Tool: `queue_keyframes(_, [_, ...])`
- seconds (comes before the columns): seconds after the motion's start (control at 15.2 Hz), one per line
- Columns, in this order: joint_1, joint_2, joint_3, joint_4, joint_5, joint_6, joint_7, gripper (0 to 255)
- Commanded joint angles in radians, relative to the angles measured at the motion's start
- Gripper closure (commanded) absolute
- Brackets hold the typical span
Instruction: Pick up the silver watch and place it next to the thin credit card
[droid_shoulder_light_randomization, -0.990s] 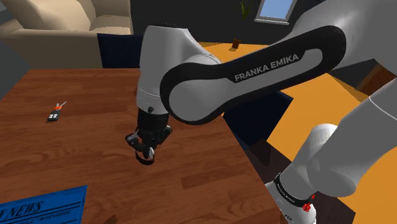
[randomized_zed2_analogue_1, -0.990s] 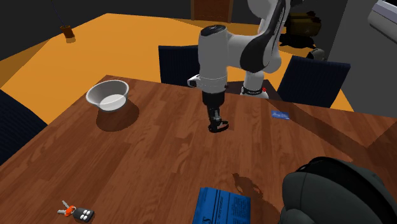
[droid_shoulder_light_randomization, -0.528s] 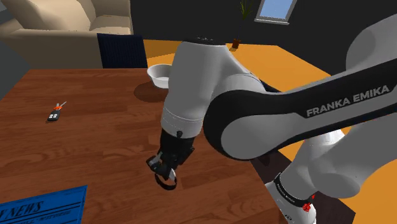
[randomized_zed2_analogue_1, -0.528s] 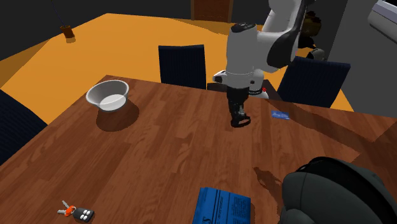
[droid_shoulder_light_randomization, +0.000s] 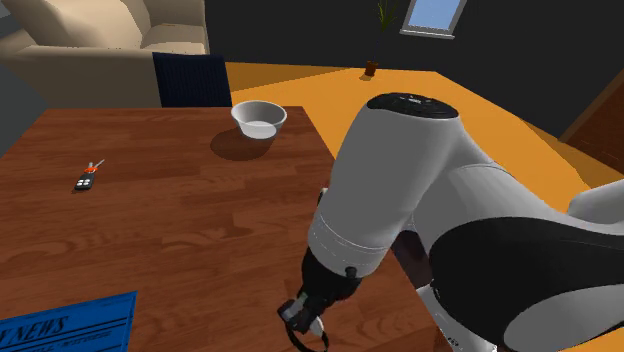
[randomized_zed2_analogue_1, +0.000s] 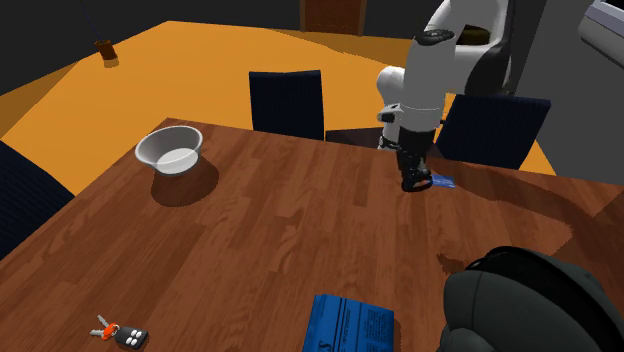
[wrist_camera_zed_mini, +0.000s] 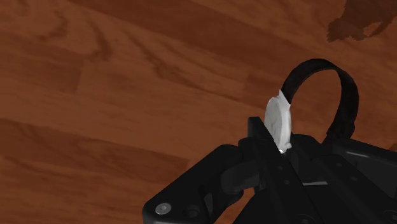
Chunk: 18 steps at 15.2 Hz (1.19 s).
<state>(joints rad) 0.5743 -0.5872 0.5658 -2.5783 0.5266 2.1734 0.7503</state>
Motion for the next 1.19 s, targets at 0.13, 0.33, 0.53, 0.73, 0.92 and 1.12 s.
queue_keyframes(0.13, [0.088,-0.127,0.033,-0.071,0.063,-0.039,0.073,255])
queue_keyframes(0.33, [0.153,-0.208,0.064,-0.105,0.104,-0.071,0.137,255])
queue_keyframes(0.53, [0.218,-0.281,0.1,-0.128,0.143,-0.104,0.21,255])
queue_keyframes(0.73, [0.282,-0.343,0.142,-0.138,0.18,-0.136,0.288,255])
queue_keyframes(0.92, [0.342,-0.392,0.188,-0.137,0.217,-0.165,0.371,255])
queue_keyframes(1.12, [0.395,-0.429,0.238,-0.123,0.251,-0.19,0.455,255])
